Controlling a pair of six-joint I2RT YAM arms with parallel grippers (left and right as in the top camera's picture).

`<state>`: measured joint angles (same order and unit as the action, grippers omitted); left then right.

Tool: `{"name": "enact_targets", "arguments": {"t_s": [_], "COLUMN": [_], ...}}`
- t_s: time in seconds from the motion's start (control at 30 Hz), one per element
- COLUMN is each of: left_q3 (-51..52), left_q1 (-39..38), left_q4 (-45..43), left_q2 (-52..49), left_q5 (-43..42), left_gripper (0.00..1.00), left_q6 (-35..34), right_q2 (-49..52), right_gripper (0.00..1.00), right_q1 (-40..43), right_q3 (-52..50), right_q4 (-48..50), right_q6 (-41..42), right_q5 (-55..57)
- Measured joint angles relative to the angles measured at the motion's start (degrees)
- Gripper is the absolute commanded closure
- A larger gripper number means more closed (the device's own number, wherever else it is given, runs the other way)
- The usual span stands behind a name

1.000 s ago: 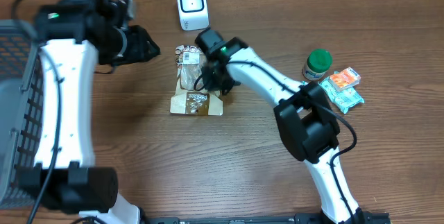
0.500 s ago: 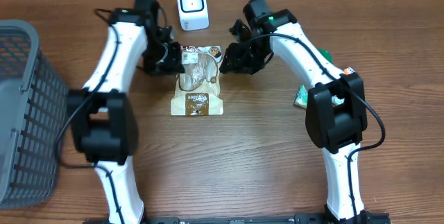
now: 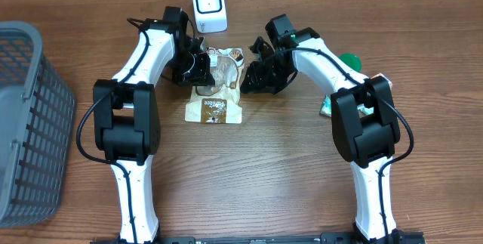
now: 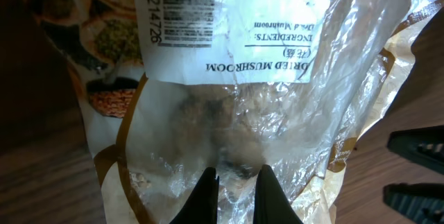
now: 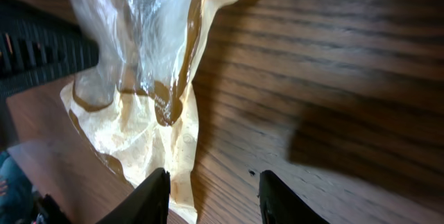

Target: Scan the item barcode

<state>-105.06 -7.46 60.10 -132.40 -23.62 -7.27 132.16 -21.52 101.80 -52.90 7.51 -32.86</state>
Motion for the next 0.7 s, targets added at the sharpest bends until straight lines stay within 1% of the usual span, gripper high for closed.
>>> {"name": "enact_targets", "arguments": {"t_s": [0.13,0.2,0.27,0.33,0.53,0.63,0.7], "left_q3": [0.85,1.64,1.97,2.19,2.71,2.71,2.71], "left_q1": [0.00,0.07,0.07,0.11,0.44,0.44,0.44], "left_q4": [-0.50,-0.74,-0.87,-1.03,-1.64,-1.62,-1.62], "left_q2": [0.00,0.00,0.00,0.00,0.00,0.00,0.00], "left_q5": [-0.35,-1.11,-1.53,-1.99,-3.87,-4.31,-4.46], "left_gripper": [0.96,0.96,0.96,0.96,0.96,0.96,0.96], "left_q6": [0.22,0.26,0.35,0.37,0.37,0.37,0.37], "right_q2": [0.00,-0.37,-0.87,-1.51,-2.64,-2.69,-2.69], "right_gripper": [0.52,0.47,0.44,0.41,0.40,0.41,0.41], "right_q1": [0.00,0.00,0.00,-0.13,-1.64,-2.93,-3.43], "right_q3": [-3.04,-5.92,-7.04,-8.98,-14.29,-15.85,-16.11], "right_q4": [4.20,8.74,10.75,14.95,26.80,30.60,31.26], "right_q6": [0.85,3.28,4.76,7.72,17.09,22.45,24.20], "right_q5": [-2.80,-5.57,-6.12,-7.08,-8.94,-9.90,-10.08]}}
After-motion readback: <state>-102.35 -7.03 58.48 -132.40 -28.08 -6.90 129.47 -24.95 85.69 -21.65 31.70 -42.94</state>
